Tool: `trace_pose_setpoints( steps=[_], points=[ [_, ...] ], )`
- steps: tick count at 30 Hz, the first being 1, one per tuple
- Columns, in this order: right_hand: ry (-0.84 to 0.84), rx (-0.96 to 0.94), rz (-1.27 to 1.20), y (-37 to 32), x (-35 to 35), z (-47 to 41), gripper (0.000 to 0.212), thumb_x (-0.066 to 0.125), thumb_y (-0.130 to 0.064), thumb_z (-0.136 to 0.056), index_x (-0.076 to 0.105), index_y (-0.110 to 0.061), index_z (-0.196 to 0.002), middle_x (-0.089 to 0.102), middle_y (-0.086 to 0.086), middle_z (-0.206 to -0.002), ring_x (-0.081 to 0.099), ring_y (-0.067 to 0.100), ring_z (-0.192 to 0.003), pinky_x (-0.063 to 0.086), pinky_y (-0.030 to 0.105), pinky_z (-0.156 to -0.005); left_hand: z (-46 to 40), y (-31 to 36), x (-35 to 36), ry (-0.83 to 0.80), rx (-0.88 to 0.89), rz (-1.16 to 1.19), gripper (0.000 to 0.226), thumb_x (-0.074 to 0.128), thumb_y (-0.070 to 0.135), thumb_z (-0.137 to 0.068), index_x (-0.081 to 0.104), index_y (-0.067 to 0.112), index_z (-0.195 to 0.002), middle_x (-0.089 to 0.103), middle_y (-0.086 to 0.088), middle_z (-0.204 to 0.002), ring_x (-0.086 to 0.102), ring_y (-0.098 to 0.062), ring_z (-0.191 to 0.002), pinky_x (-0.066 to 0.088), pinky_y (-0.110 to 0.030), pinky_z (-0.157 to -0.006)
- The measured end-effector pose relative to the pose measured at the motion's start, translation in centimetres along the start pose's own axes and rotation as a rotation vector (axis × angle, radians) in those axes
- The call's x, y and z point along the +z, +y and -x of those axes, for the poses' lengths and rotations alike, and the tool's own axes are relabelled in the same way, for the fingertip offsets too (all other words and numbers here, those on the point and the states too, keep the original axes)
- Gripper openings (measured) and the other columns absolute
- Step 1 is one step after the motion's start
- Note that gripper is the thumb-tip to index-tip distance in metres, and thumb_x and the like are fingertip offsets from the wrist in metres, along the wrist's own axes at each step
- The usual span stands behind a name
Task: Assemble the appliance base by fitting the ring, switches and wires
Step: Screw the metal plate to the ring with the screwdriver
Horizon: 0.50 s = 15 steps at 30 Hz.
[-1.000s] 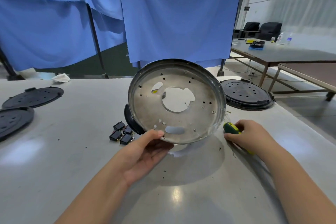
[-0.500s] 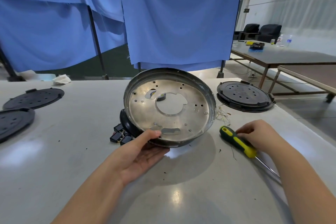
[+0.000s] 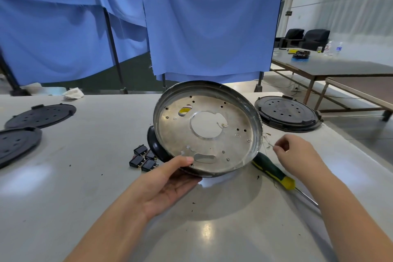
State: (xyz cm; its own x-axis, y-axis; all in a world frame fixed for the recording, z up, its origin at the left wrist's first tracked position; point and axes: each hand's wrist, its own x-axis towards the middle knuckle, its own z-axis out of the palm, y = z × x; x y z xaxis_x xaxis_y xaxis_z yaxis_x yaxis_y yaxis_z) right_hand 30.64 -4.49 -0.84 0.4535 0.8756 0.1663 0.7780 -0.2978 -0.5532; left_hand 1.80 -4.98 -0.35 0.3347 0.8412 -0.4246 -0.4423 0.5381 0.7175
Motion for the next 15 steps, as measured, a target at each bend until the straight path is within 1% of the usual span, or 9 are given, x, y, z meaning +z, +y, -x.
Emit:
trace_pose_setpoints(
  steps=[3,5,7,10,12,14,15],
  points=[
    [0.198,-0.074,-0.226,-0.6,-0.4,0.6,0.002,0.058,-0.018,-0.090,0.058,-0.020,-0.091,0.060,-0.004,-0.078,0.055,0.011,-0.069,0.038,0.024,-0.055,0.0,-0.1,0.1,-0.001,-0.005,0.000,0.056,0.076,0.003,-0.056,0.065,-0.009,-0.109,0.069,-0.025,-0.107,0.067,-0.035,-0.104,0.057,-0.045,-0.081],
    [0.292,-0.131,-0.351,-1.2,-0.6,1.2,0.006,0.058,-0.015,-0.089,0.061,-0.021,-0.089,0.061,-0.006,-0.075,0.056,0.008,-0.068,0.039,0.021,-0.054,-0.1,-0.1,0.1,0.002,-0.003,-0.011,0.055,0.076,0.004,-0.057,0.065,-0.008,-0.109,0.069,-0.024,-0.108,0.066,-0.034,-0.107,0.056,-0.042,-0.087],
    [0.333,-0.193,-0.460,-2.0,-0.8,1.7,0.010,0.059,-0.013,-0.088,0.063,-0.022,-0.088,0.063,-0.008,-0.075,0.059,0.007,-0.071,0.043,0.019,-0.058,-0.1,-0.1,0.1,0.004,0.004,-0.023,0.054,0.075,0.005,-0.058,0.065,-0.007,-0.110,0.069,-0.024,-0.109,0.066,-0.034,-0.108,0.056,-0.041,-0.088],
    [0.269,-0.302,-0.612,-3.4,-1.2,2.7,0.013,0.064,-0.012,-0.087,0.067,-0.025,-0.086,0.067,-0.010,-0.073,0.063,0.008,-0.069,0.050,0.016,-0.062,-0.2,-0.1,-0.1,0.010,0.013,-0.029,0.057,0.077,0.005,-0.054,0.065,-0.008,-0.109,0.070,-0.023,-0.108,0.066,-0.033,-0.107,0.057,-0.043,-0.081],
    [0.167,-0.364,-0.690,-4.4,-1.4,3.6,0.017,0.068,-0.010,-0.085,0.070,-0.026,-0.084,0.070,-0.008,-0.070,0.066,0.006,-0.067,0.052,0.014,-0.064,-0.2,-0.1,-0.1,-0.002,0.009,-0.044,0.053,0.078,0.006,-0.051,0.069,-0.007,-0.103,0.070,-0.023,-0.107,0.068,-0.032,-0.104,0.057,-0.042,-0.080],
    [0.038,-0.409,-0.713,-5.3,-1.1,4.4,0.020,0.068,-0.005,-0.084,0.072,-0.025,-0.085,0.072,-0.009,-0.072,0.069,0.007,-0.067,0.053,0.014,-0.066,-0.2,-0.2,-0.2,-0.017,0.004,-0.059,0.042,0.078,0.005,-0.050,0.075,-0.006,-0.090,0.071,-0.023,-0.106,0.069,-0.031,-0.099,0.058,-0.040,-0.080],
    [-0.041,-0.426,-0.710,-5.7,-0.9,4.8,0.022,0.068,-0.004,-0.084,0.073,-0.025,-0.086,0.073,-0.009,-0.074,0.070,0.007,-0.069,0.053,0.013,-0.067,-0.3,-0.2,-0.2,-0.022,0.002,-0.058,0.039,0.077,0.005,-0.050,0.075,-0.006,-0.087,0.070,-0.023,-0.106,0.069,-0.032,-0.101,0.057,-0.041,-0.080]
  ],
)
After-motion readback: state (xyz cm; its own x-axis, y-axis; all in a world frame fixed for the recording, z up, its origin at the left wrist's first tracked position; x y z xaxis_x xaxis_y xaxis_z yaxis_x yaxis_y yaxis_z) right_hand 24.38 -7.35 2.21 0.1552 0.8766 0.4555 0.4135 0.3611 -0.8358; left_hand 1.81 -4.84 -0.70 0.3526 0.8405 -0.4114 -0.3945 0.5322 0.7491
